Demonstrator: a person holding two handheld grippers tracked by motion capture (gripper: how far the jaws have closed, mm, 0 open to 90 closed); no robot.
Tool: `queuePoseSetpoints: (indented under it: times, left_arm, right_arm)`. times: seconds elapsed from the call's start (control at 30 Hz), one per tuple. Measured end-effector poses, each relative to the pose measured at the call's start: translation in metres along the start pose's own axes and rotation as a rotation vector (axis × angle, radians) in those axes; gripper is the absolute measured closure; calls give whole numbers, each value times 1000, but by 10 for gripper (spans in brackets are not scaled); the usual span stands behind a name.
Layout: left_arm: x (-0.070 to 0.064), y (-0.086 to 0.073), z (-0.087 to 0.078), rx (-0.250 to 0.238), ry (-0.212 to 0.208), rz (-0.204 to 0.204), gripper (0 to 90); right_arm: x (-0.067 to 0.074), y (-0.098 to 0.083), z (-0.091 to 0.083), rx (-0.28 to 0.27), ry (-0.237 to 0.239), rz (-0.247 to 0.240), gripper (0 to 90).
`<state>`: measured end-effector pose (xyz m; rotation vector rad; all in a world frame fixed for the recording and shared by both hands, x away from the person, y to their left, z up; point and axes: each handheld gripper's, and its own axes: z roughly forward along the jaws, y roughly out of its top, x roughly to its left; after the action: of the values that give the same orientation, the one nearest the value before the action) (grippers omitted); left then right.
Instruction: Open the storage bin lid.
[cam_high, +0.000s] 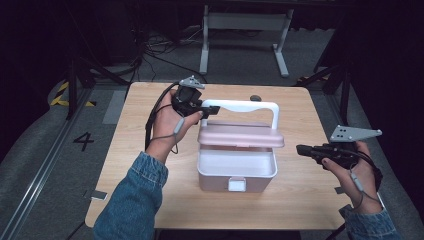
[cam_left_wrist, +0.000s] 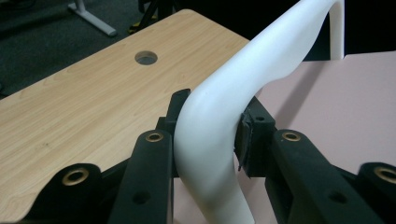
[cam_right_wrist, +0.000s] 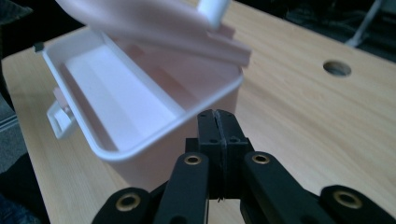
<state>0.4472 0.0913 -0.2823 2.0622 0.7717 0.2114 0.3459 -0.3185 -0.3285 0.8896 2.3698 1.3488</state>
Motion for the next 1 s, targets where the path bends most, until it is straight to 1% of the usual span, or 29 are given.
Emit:
queuePoseSetpoints:
  times: [0.13,0.23,0.27,0.3,0.33,0.4,0.47,0.6,0.63,0.67,0.73,0.77,0.8,0.87,0.9,0.93,1.0]
  left_arm:
    - [0,3,0,29,7,-4,708]
    - [1,4,1,29,12,-4,708]
    - [1,4,1,25,9,-14,708]
    - [2,4,1,29,8,-9,708]
    - [3,4,1,28,7,-20,707]
    - [4,3,1,24,6,-23,703]
    - [6,3,1,23,34,-5,683]
    - [6,3,1,30,30,-9,673]
    - [5,3,2,24,36,2,662]
    - [4,3,1,22,42,5,644]
    - [4,3,-2,14,79,17,552]
    - [4,3,-2,10,89,11,520]
    - [4,3,-4,20,93,4,498]
    - [5,1,-5,14,98,2,457]
    - [6,0,-6,13,98,2,457]
    - [6,-1,-8,11,105,11,446]
    - [7,-3,-12,12,102,1,427]
  right_arm:
    - [4,6,7,-50,42,-20,900]
    - [9,11,15,-72,78,-41,900]
    - [11,13,19,-76,89,-47,900]
    - [12,14,22,-77,100,-55,900]
    - [14,15,24,-78,108,-62,900]
    - [15,17,27,-86,115,-73,900]
    - [16,18,27,-99,113,-82,900]
    - [16,18,30,-116,106,-84,900]
    - [16,18,31,-117,105,-83,900]
    - [16,18,32,-122,103,-85,900]
    - [17,18,34,-126,99,-88,900]
    - [17,18,35,-130,97,-89,900]
    - [18,18,35,-134,95,-90,900]
    - [18,19,36,-139,95,-90,900]
    - [18,19,37,-142,95,-88,900]
    - [18,19,37,-144,95,-88,900]
    - [18,19,38,-148,93,-86,900]
